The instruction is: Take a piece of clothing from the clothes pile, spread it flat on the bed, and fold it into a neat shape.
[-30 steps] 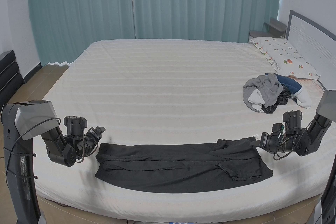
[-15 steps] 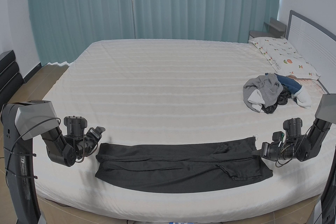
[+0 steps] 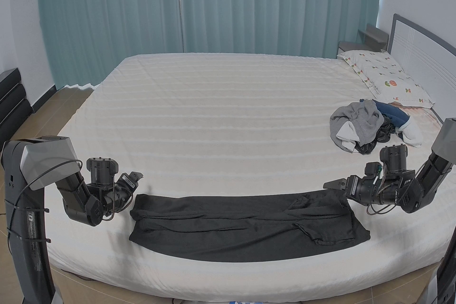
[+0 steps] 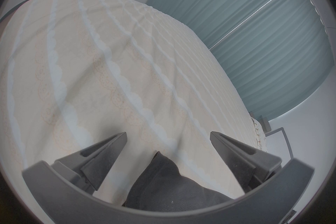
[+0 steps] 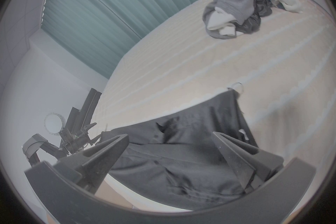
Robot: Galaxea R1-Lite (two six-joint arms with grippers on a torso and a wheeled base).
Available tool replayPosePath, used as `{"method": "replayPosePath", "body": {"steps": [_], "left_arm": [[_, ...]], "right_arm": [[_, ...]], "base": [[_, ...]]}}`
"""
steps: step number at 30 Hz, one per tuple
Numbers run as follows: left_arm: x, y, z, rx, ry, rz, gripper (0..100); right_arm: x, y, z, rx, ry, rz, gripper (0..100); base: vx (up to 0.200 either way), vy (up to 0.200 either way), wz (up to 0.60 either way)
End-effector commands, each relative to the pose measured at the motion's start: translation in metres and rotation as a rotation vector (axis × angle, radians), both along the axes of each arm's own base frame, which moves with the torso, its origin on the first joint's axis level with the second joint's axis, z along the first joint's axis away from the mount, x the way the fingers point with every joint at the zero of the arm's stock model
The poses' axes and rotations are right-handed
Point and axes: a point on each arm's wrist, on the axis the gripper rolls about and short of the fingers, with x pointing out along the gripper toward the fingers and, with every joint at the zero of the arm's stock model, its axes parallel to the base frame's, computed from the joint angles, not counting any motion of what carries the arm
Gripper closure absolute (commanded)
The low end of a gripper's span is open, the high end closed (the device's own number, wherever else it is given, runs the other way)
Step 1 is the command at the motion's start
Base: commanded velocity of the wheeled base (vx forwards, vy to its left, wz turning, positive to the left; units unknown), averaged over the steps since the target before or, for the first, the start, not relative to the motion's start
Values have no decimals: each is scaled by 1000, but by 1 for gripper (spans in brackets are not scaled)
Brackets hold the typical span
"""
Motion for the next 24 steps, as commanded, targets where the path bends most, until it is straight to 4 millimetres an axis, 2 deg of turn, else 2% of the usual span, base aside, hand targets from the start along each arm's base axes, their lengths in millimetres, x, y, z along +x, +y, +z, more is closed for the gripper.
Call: {"method": "replayPosePath", "body": {"steps": [1,4,6,9,11,15,17,18,24], "left_arm": [[0,0,0,-1,1,1,0],[0,0,0,1,1,2,0],[0,0,0,-1,1,1,0],[0,0,0,-1,1,1,0],[0,0,-1,-1,2,1,0],[0,0,0,-3,1,4,0],[0,0,0,-3,1,4,0],[0,0,-1,-3,3,3,0],[0,0,-1,-1,2,2,0]], "right_arm": [[12,36,2,13,-17,37,0],[16,48,-13,-5,12,47,0],[23,60,-33,-42,44,41,0],[26,69,-45,-68,59,45,0],[27,73,-46,-73,59,50,0],[32,91,-46,-77,60,90,0],[32,91,-46,-77,60,90,0],[40,104,-46,-76,45,111,0],[62,119,-54,-81,13,86,0]], "base": [[0,0,0],[0,0,0],[0,0,0],[0,0,0],[0,0,0],[0,0,0],[0,0,0],[0,0,0],[0,0,0]]}}
